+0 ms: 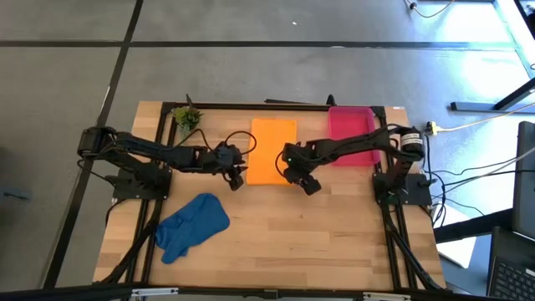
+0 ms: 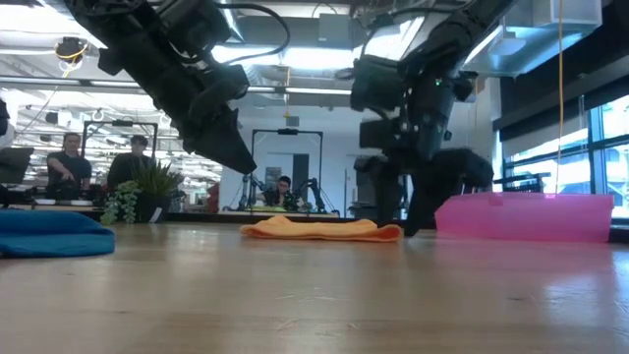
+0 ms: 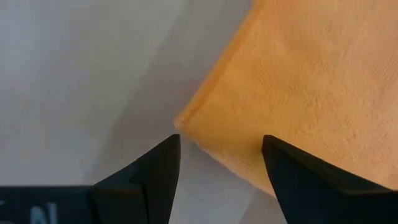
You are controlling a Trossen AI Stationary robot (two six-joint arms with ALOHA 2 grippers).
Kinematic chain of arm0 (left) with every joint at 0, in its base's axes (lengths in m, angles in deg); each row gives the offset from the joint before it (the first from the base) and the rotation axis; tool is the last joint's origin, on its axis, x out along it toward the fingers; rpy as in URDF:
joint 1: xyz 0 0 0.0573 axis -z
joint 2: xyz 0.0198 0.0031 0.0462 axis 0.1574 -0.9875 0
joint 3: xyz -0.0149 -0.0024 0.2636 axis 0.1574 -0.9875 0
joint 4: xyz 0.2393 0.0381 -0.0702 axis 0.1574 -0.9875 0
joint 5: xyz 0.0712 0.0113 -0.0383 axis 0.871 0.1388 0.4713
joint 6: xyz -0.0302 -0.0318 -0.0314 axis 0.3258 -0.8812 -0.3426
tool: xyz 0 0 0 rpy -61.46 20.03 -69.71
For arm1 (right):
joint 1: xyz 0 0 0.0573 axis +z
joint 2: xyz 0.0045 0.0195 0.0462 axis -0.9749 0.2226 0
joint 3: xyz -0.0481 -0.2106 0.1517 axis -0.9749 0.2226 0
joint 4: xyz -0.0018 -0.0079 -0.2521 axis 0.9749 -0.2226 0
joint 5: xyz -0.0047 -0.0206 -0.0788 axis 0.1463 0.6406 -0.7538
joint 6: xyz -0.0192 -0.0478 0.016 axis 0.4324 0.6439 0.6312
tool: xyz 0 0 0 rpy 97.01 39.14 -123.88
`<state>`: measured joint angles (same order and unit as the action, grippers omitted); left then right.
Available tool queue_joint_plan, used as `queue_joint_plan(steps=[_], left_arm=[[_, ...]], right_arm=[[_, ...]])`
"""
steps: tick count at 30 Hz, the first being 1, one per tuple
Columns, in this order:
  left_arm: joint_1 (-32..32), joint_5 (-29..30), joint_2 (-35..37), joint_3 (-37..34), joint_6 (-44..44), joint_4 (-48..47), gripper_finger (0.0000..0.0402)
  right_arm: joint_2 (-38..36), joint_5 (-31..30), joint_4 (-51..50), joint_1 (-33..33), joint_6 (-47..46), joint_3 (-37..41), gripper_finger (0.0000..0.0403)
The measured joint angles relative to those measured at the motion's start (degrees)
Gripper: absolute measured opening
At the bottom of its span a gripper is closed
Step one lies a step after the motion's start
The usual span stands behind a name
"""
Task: Roll microfiber towels into tight, uniform cylinder then place into a basket
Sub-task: Fold the orange microfiber towel
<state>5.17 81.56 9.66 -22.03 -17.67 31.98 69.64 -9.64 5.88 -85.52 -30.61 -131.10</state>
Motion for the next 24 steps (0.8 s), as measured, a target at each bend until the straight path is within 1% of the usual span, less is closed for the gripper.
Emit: queue_joint_plan(steps=[2,4,8,11,16,18,19,24], left_arm=[[-0.1,0.0,0.0,0.0,0.0,0.0,0.0105],[-0.1,0.0,0.0,0.0,0.1,0.0,0.0105],[-0.1,0.0,0.0,0.0,0.0,0.0,0.0105],[-0.1,-0.1,0.0,0.0,-0.1,0.0,0.0105],[-0.1,-0.1,0.0,0.0,-0.2,0.0,0.0105],[-0.1,-0.1,0.0,0.0,-0.2,0.0,0.0105],[-0.1,-0.1,0.0,0.0,-0.2,0.0,0.0105],[-0.1,-0.1,0.0,0.0,-0.3,0.0,0.0105]], right_arm=[[0.8,-1.5,0.8,0.0,0.4,0.0,0.0227],[1.4,-1.6,1.0,0.0,-0.5,0.0,0.0225],[1.8,-1.3,0.7,0.0,-1.0,-0.1,0.0197],[1.6,-1.3,0.5,0.0,-1.0,-0.1,0.0154],[1.7,-1.3,1.7,-0.1,-2.5,-0.1,0.0053],[1.7,0.0,2.0,-0.6,-2.5,-0.1,0.0017],[1.6,1.2,2.0,-0.9,-2.5,-0.1,0.0012],[1.6,5.2,0.8,-3.2,-5.3,-1.3,0.0013]])
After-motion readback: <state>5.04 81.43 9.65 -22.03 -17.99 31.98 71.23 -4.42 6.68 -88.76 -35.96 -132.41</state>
